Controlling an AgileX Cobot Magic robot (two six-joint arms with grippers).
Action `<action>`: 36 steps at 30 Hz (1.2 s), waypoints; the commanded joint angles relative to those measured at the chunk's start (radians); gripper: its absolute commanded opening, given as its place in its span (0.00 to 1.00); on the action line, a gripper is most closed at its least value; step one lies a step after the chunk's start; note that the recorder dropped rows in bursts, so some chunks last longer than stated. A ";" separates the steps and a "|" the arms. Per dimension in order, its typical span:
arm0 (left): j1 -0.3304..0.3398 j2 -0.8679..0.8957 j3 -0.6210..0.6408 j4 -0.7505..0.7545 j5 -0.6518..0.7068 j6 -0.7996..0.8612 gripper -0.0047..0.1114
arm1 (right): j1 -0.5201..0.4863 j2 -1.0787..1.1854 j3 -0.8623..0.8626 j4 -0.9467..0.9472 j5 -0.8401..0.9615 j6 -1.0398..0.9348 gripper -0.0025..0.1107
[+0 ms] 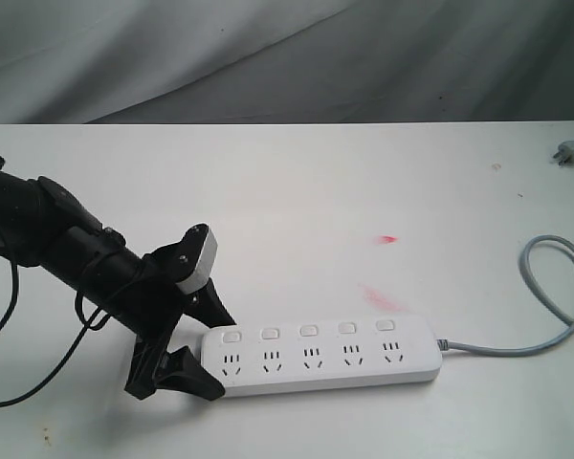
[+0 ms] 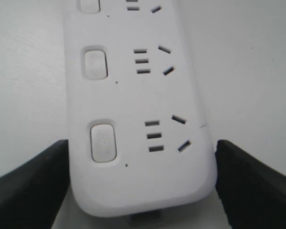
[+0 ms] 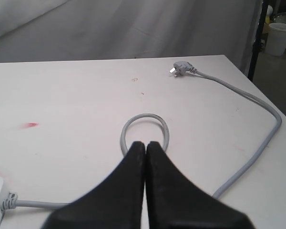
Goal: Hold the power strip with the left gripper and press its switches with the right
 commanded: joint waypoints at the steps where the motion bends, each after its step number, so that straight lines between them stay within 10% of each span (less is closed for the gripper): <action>1: -0.006 0.004 -0.005 0.014 -0.001 -0.057 0.60 | -0.009 -0.006 0.004 0.006 -0.001 -0.012 0.02; 5: -0.006 0.001 -0.005 -0.005 -0.032 -0.183 0.88 | -0.009 -0.006 0.004 0.006 -0.001 -0.012 0.02; 13: -0.006 -0.128 -0.005 0.017 -0.030 -0.382 0.89 | -0.009 -0.006 0.004 0.006 -0.001 -0.012 0.02; 15: -0.006 -0.270 -0.005 0.017 -0.028 -0.418 0.77 | -0.009 -0.006 0.004 0.006 -0.001 -0.012 0.02; 20: -0.006 -0.619 -0.005 0.017 -0.028 -0.570 0.05 | -0.009 -0.006 0.004 0.006 -0.001 -0.012 0.02; 36: -0.001 -1.077 -0.005 0.006 -0.043 -0.560 0.05 | -0.009 -0.006 0.004 0.006 -0.001 -0.012 0.02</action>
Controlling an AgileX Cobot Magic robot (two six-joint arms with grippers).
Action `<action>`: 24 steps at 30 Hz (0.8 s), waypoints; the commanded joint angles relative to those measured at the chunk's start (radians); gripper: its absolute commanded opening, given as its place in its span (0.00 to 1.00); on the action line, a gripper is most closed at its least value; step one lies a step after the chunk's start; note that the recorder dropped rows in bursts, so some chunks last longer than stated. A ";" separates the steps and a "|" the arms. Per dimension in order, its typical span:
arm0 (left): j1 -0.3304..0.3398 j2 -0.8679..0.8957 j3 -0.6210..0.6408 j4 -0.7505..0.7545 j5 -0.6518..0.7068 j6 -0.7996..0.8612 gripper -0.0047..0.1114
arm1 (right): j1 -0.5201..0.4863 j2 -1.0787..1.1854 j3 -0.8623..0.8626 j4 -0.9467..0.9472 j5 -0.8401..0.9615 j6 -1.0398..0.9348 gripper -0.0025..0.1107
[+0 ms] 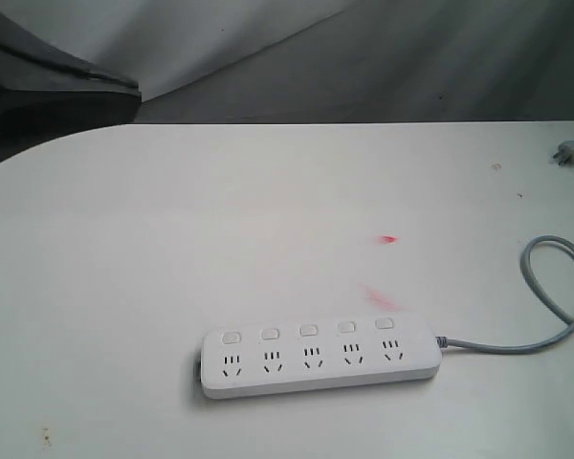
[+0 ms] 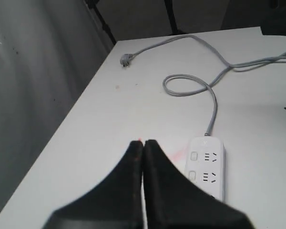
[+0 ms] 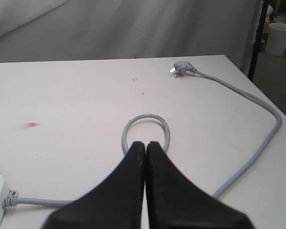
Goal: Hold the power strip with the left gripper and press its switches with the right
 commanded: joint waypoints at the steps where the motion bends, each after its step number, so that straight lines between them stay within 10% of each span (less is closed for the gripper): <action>1: 0.008 -0.091 -0.003 0.017 -0.025 -0.007 0.05 | -0.009 -0.006 0.004 0.004 -0.001 -0.012 0.02; 13: 0.031 -0.473 0.135 0.900 -0.534 -1.283 0.05 | -0.009 -0.006 0.004 0.004 -0.001 -0.012 0.02; 24: 0.185 -0.621 0.384 0.957 -0.596 -1.518 0.05 | -0.009 -0.006 0.004 0.004 -0.001 -0.012 0.02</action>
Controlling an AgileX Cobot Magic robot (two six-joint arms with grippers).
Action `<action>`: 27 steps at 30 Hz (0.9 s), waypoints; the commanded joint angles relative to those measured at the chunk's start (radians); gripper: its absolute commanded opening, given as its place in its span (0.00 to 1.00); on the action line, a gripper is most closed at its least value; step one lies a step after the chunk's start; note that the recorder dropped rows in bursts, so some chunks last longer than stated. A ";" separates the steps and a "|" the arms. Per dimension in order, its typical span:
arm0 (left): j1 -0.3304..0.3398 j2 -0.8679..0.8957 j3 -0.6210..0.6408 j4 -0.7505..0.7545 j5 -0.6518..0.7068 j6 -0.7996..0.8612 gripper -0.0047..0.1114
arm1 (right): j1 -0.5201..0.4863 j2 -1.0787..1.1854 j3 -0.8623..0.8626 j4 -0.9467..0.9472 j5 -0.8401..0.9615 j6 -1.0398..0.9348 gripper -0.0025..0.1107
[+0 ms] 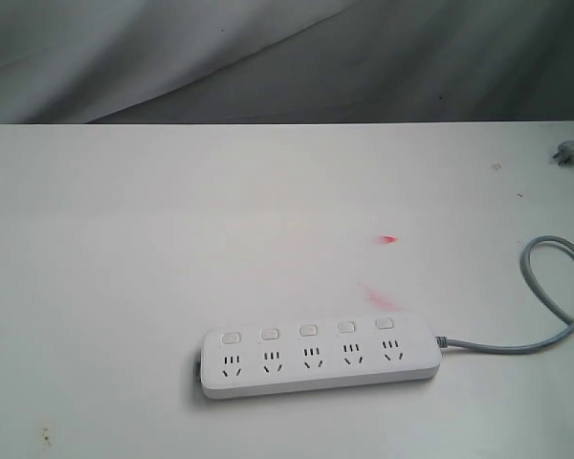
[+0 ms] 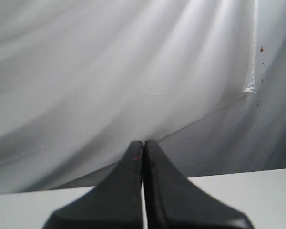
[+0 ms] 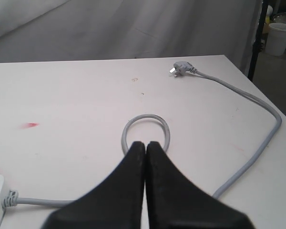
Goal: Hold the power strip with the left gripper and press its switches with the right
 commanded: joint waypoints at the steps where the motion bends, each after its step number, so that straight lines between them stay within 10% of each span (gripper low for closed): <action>1: 0.045 -0.070 0.112 0.007 -0.022 -0.072 0.05 | -0.009 -0.006 0.004 0.004 -0.001 -0.012 0.02; 27: 0.047 -0.465 0.678 0.010 -0.084 -0.072 0.05 | -0.009 -0.006 0.004 0.004 -0.001 -0.012 0.02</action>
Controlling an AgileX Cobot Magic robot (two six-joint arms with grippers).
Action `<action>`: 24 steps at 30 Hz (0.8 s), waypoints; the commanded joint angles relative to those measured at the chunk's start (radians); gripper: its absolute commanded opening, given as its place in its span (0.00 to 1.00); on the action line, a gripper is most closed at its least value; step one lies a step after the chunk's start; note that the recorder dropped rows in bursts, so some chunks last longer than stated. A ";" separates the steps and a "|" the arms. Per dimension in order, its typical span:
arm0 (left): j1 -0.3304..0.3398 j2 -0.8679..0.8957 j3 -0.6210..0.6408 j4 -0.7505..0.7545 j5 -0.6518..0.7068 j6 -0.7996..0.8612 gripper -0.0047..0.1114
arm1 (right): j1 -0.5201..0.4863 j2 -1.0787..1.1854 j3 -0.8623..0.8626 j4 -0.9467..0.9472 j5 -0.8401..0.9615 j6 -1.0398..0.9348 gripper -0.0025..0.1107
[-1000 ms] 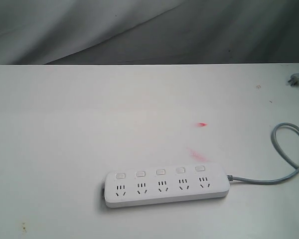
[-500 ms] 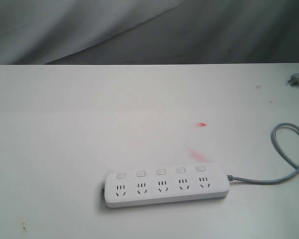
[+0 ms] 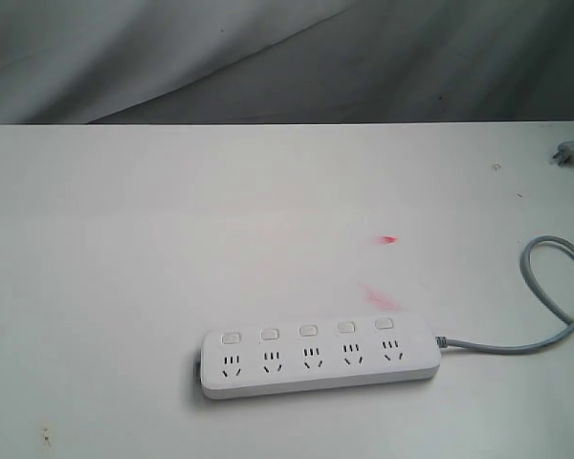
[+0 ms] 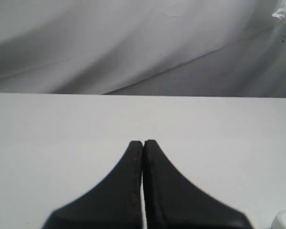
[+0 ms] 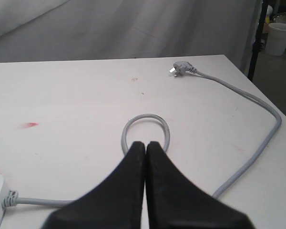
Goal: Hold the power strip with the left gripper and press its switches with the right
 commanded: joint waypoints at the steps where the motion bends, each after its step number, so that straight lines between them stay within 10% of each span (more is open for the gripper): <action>1: 0.003 -0.005 0.025 0.003 -0.028 -0.010 0.05 | -0.009 -0.006 0.004 0.004 -0.001 -0.012 0.02; 24: 0.003 -0.005 0.025 0.003 0.016 -0.010 0.05 | -0.009 -0.006 0.004 0.004 -0.001 -0.012 0.02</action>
